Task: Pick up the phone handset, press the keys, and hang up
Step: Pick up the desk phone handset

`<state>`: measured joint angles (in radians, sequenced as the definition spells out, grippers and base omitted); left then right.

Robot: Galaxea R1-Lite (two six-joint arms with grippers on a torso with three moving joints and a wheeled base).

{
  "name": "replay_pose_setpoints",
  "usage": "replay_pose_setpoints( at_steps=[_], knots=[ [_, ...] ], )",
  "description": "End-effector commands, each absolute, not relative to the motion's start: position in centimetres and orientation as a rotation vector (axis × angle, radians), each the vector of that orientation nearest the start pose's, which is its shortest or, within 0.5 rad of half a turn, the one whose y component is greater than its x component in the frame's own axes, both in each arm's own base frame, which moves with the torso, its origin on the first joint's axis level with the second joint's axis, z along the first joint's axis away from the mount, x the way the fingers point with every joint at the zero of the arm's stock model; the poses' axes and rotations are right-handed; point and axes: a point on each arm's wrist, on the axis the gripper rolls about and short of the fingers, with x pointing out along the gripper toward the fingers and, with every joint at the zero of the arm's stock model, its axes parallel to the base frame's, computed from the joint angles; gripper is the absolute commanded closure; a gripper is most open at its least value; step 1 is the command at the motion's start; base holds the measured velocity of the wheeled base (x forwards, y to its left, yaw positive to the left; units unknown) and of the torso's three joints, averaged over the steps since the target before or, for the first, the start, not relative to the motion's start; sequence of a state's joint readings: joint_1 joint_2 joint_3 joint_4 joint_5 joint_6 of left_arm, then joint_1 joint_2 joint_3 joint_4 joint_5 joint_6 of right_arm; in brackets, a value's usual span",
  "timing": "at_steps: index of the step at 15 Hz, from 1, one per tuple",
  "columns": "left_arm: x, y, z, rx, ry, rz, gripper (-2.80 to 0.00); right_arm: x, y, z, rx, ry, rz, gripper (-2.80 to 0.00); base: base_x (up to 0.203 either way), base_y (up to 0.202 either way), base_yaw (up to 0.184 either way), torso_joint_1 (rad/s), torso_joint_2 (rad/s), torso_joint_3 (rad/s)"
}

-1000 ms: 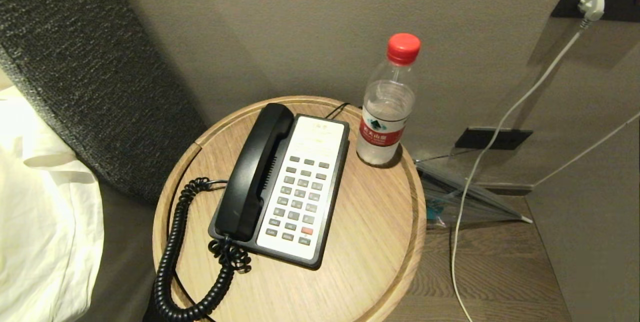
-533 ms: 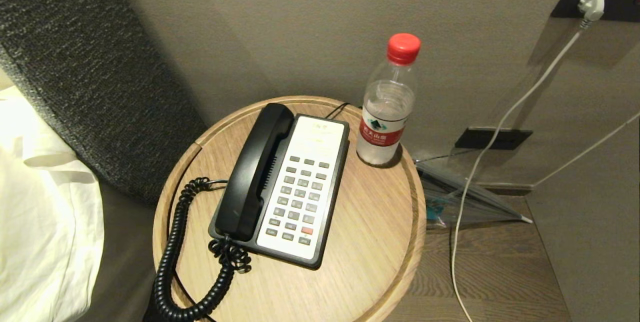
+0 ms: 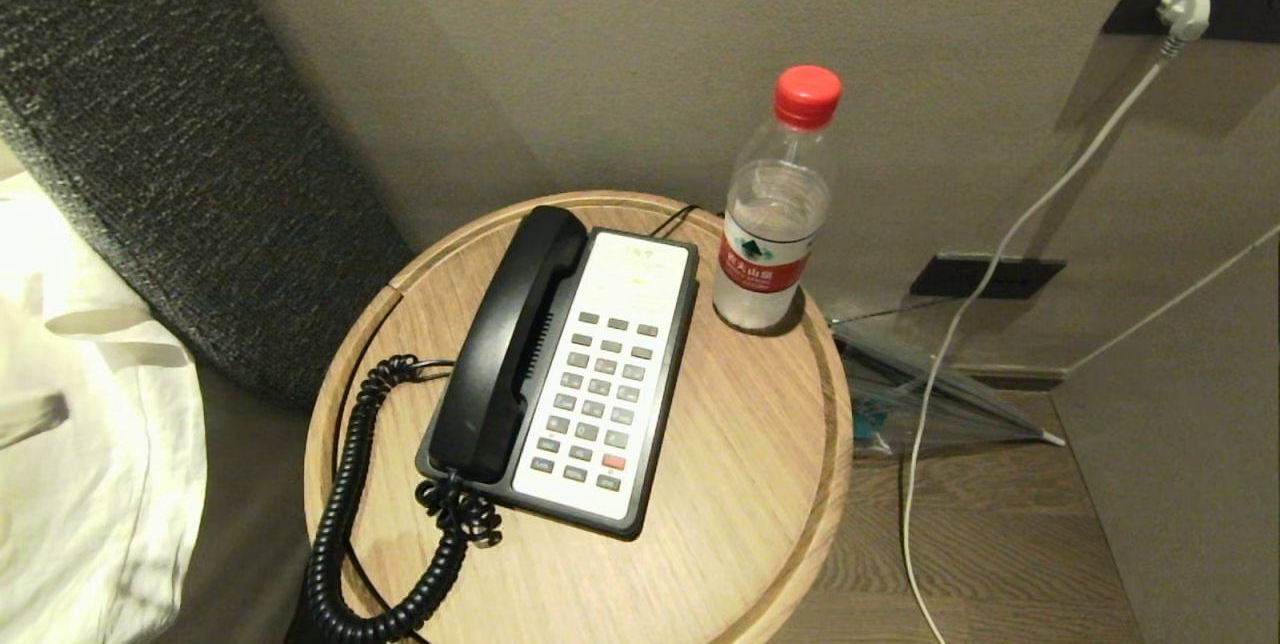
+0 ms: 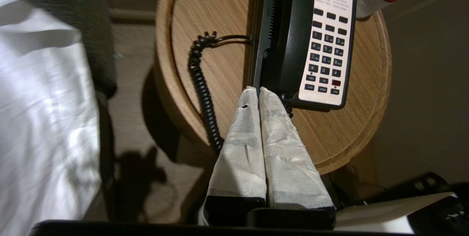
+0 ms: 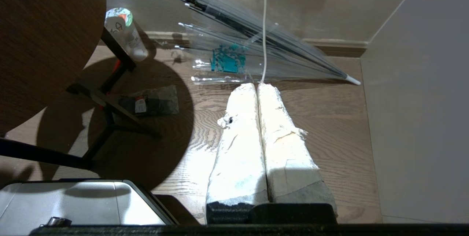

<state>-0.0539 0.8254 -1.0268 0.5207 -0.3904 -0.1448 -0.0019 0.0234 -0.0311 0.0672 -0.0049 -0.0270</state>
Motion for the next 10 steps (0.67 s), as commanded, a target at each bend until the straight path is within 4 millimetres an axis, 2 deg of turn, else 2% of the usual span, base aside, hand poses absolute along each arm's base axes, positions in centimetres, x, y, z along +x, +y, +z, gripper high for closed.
replay_pose_setpoints(
  at_steps=[1,3,4,7,10],
  knots=[
    [10.8,-2.7,29.8,-0.205,0.530,-0.515,0.00,-2.3,0.0,7.8,-0.028,0.060,-0.007,0.00,0.000,0.000,0.000,0.000,0.00,0.000],
    [12.8,-4.5,30.1,-0.172,0.582,-0.580,0.00,-2.3,0.0,7.8,-0.028,0.060,-0.005,0.00,0.000,0.000,0.000,0.000,0.00,0.000],
    [13.3,-5.4,30.2,-0.148,0.597,-0.596,-2.80,-2.3,0.0,7.8,-0.028,0.060,-0.005,0.00,0.000,0.000,0.000,0.000,0.00,0.000],
    [15.0,-8.0,30.6,-0.079,0.615,-0.610,-2.80,-2.3,0.0,7.8,-0.028,0.060,-0.004,0.00,0.000,0.000,0.000,0.000,0.00,0.000],
    [15.9,-9.2,30.6,0.031,0.592,-0.539,-2.80,-2.4,0.0,7.8,-0.028,0.058,-0.005,0.00,0.000,0.000,0.000,0.000,0.00,0.000]
  ],
)
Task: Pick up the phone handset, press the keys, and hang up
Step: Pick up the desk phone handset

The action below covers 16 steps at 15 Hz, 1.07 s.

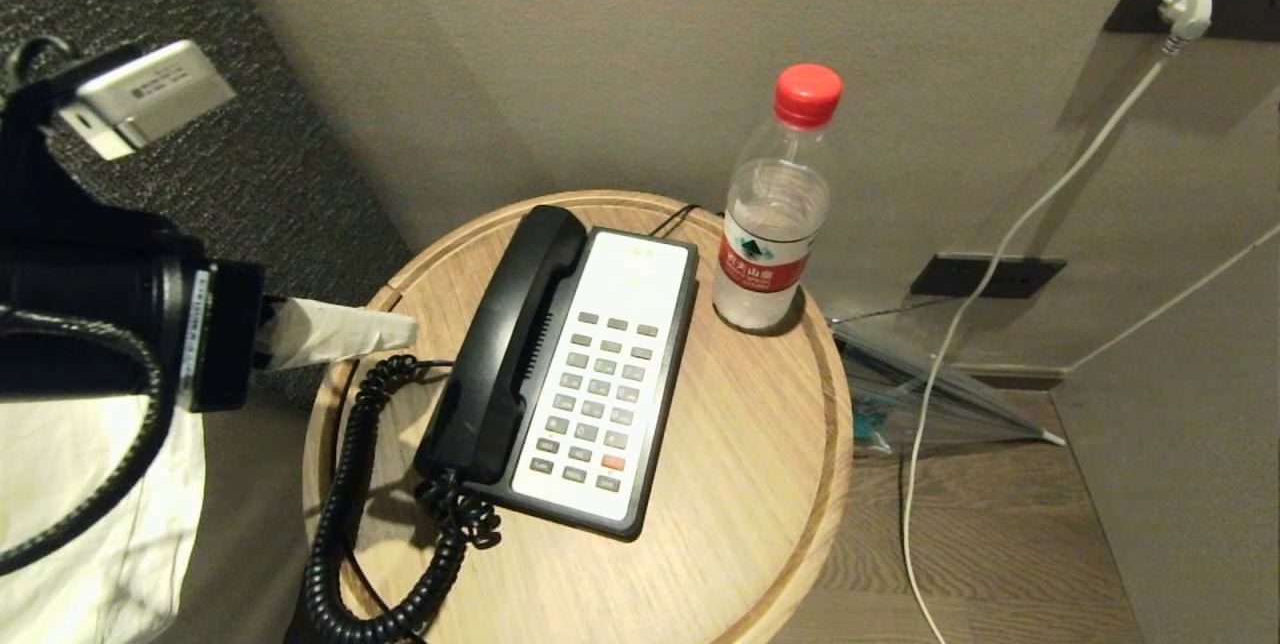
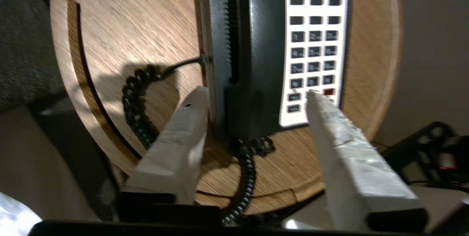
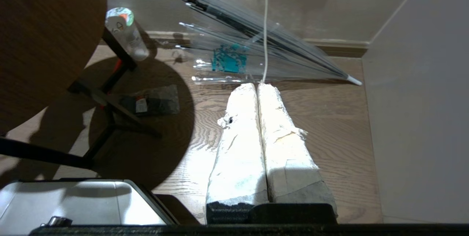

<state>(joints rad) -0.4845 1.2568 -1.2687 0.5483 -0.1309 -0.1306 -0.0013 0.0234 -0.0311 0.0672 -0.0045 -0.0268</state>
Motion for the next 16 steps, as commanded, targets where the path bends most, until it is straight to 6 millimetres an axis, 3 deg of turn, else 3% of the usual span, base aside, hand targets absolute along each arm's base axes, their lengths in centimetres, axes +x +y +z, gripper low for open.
replay_pose_setpoints(
  at_steps=[1,4,9,16],
  knots=[
    [16.5,-9.8,30.4,0.090,0.590,-0.513,-2.80,-2.3,0.0,7.8,-0.028,0.060,-0.005,0.00,0.000,0.000,0.000,0.000,0.00,0.000],
    [17.1,-10.4,30.3,0.128,0.593,-0.500,-2.80,-2.3,0.0,7.8,-0.028,0.060,-0.004,0.00,0.000,0.000,0.000,0.000,0.00,0.000],
    [18.9,-14.3,29.5,0.249,0.607,-0.497,-2.80,-2.3,0.0,7.8,-0.028,0.060,-0.005,0.00,0.000,0.000,0.000,0.000,0.00,0.000],
    [19.3,-15.1,28.7,0.286,0.629,-0.466,-2.80,-2.4,0.0,7.8,-0.028,0.058,-0.007,0.00,0.000,0.000,0.000,0.000,0.00,0.000]
  ],
)
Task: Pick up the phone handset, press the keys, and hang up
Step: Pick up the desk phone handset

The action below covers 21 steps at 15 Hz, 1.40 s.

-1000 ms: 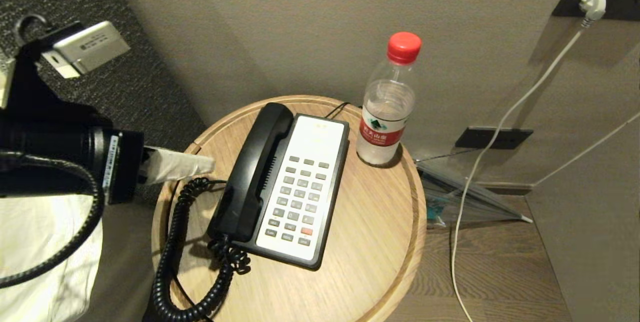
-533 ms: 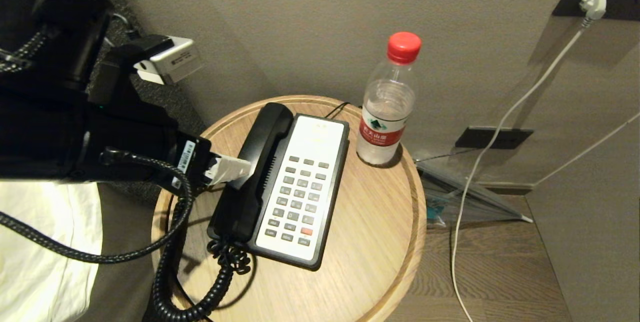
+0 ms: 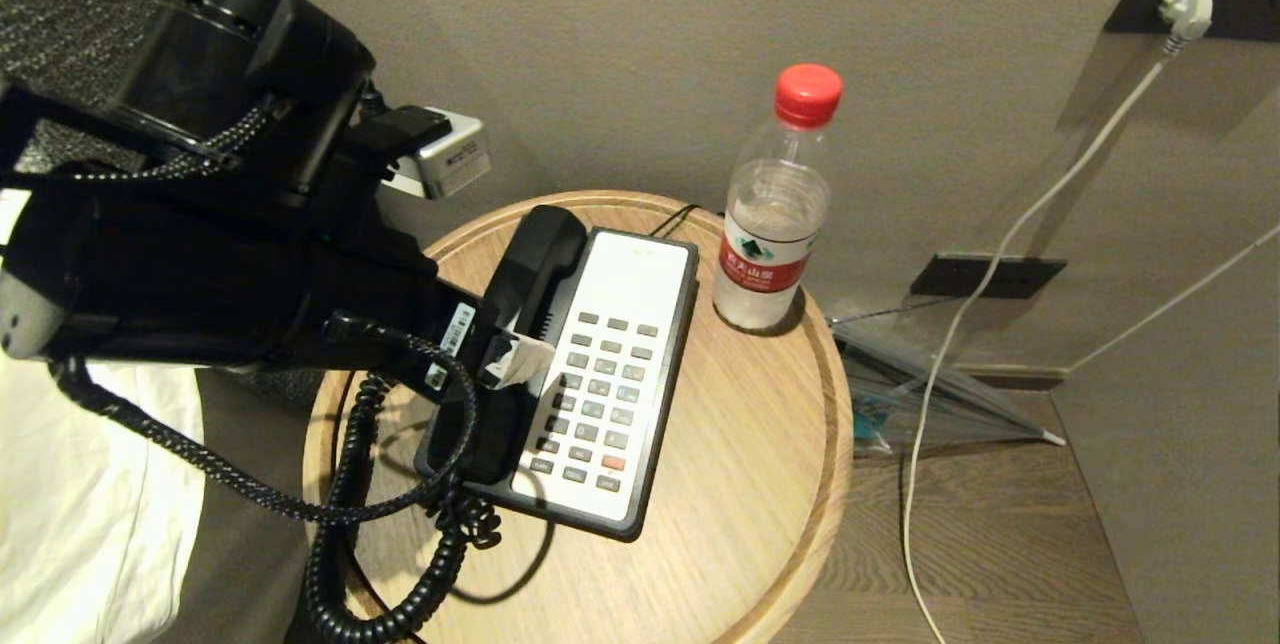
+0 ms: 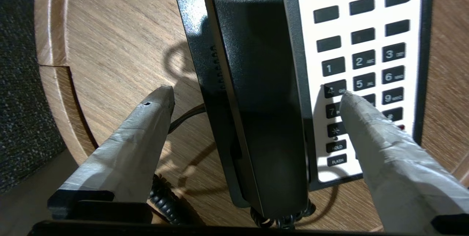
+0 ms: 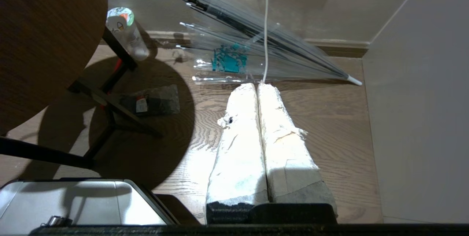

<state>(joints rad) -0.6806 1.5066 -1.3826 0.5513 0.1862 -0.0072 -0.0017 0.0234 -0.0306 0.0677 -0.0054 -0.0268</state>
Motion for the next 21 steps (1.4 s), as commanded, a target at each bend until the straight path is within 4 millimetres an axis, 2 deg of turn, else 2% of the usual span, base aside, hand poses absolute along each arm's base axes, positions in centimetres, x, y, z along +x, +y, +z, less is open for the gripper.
replay_pose_setpoints(
  at_steps=[1,11,12,21],
  knots=[
    [19.41,-15.15,28.62,0.290,0.631,-0.458,-2.80,-2.35,-0.01,7.76,-0.028,0.060,-0.006,0.00,0.000,0.000,0.000,0.000,0.00,0.000],
    [20.14,-15.68,27.85,0.308,0.654,-0.435,-2.80,-2.35,-0.01,7.76,-0.028,0.060,-0.005,0.00,0.000,0.000,0.000,0.000,0.00,0.000],
    [20.22,-15.73,27.80,0.311,0.655,-0.429,0.00,-2.35,-0.01,7.76,-0.028,0.060,-0.005,0.00,0.000,0.000,0.000,0.000,0.00,0.000],
    [20.17,-15.68,27.84,0.304,0.654,-0.424,0.00,-2.35,-0.01,7.76,-0.028,0.060,-0.005,0.00,0.000,0.000,0.000,0.000,0.00,0.000]
  ],
)
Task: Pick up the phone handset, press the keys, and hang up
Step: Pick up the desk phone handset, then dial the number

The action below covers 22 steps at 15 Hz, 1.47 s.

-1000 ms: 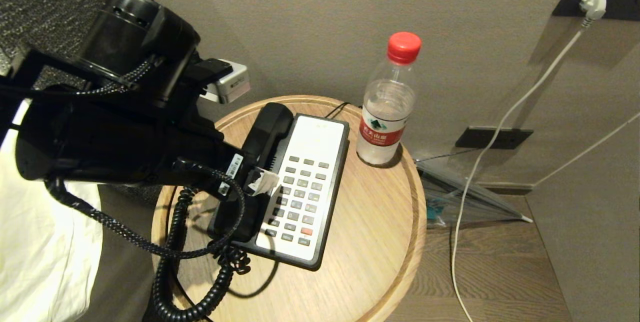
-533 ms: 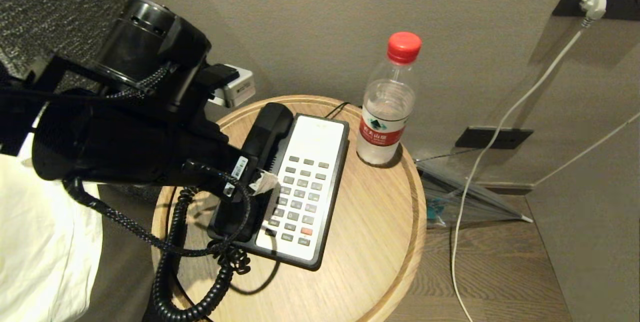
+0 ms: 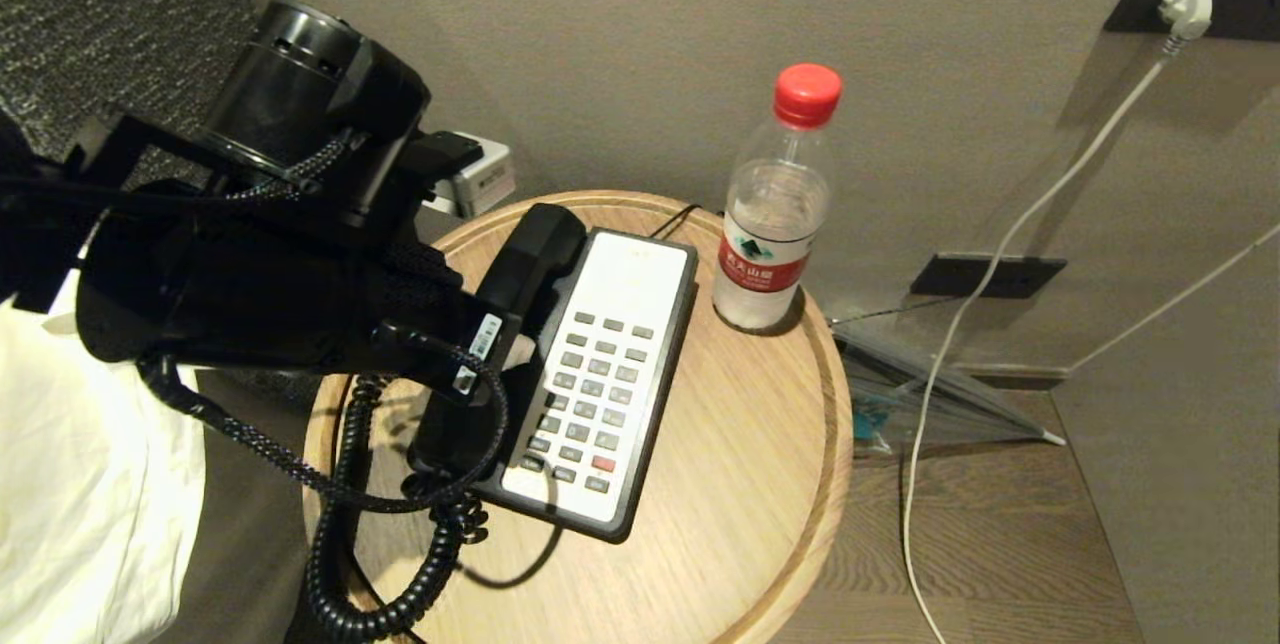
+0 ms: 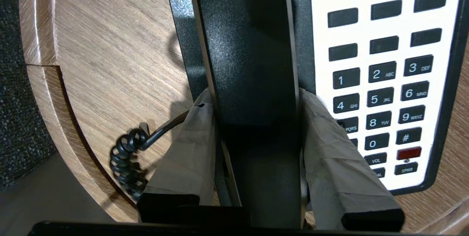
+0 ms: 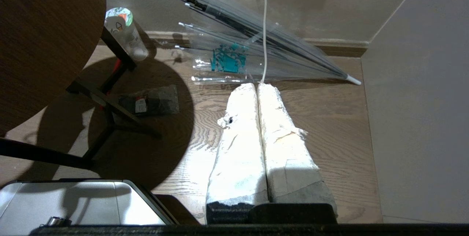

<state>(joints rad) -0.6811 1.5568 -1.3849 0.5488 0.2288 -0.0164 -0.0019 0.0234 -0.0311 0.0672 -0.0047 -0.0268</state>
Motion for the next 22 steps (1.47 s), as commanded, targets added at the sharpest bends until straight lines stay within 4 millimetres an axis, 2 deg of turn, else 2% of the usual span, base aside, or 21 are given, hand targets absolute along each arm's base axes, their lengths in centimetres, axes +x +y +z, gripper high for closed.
replay_pose_setpoints(
  at_steps=[1,8,13,16,17,20,22],
  knots=[
    [20.1,-15.6,28.0,0.300,0.648,-0.423,0.00,-2.3,0.0,7.8,-0.028,0.060,-0.007,0.00,0.000,0.000,0.000,0.000,0.00,0.000],
    [18.2,-14.2,30.4,0.246,0.556,-0.410,0.00,-2.3,0.0,7.8,-0.028,0.060,-0.005,0.00,0.000,0.000,0.000,0.000,0.00,0.000],
    [14.5,-11.1,34.6,0.037,0.417,-0.391,0.00,-2.3,0.0,7.8,-0.028,0.060,-0.007,0.00,0.000,0.000,0.000,0.000,0.00,0.000],
    [14.3,-11.0,34.8,0.022,0.412,-0.392,0.00,-2.3,0.0,7.8,-0.028,0.060,-0.006,0.00,0.000,0.000,0.000,0.000,0.00,0.000],
    [13.6,-10.5,35.4,-0.049,0.399,-0.398,0.00,-2.3,0.0,7.8,-0.028,0.060,-0.005,0.00,0.000,0.000,0.000,0.000,0.00,0.000],
    [8.9,-6.8,38.7,-0.475,0.322,-0.458,0.00,-2.3,0.0,7.8,-0.029,0.058,-0.006,0.00,0.000,0.000,0.000,0.000,0.00,0.000],
    [5.5,-4.1,40.3,-0.609,0.300,-0.493,0.00,-2.3,0.0,7.8,-0.029,0.057,-0.005,0.00,0.000,0.000,0.000,0.000,0.00,0.000]
  ],
)
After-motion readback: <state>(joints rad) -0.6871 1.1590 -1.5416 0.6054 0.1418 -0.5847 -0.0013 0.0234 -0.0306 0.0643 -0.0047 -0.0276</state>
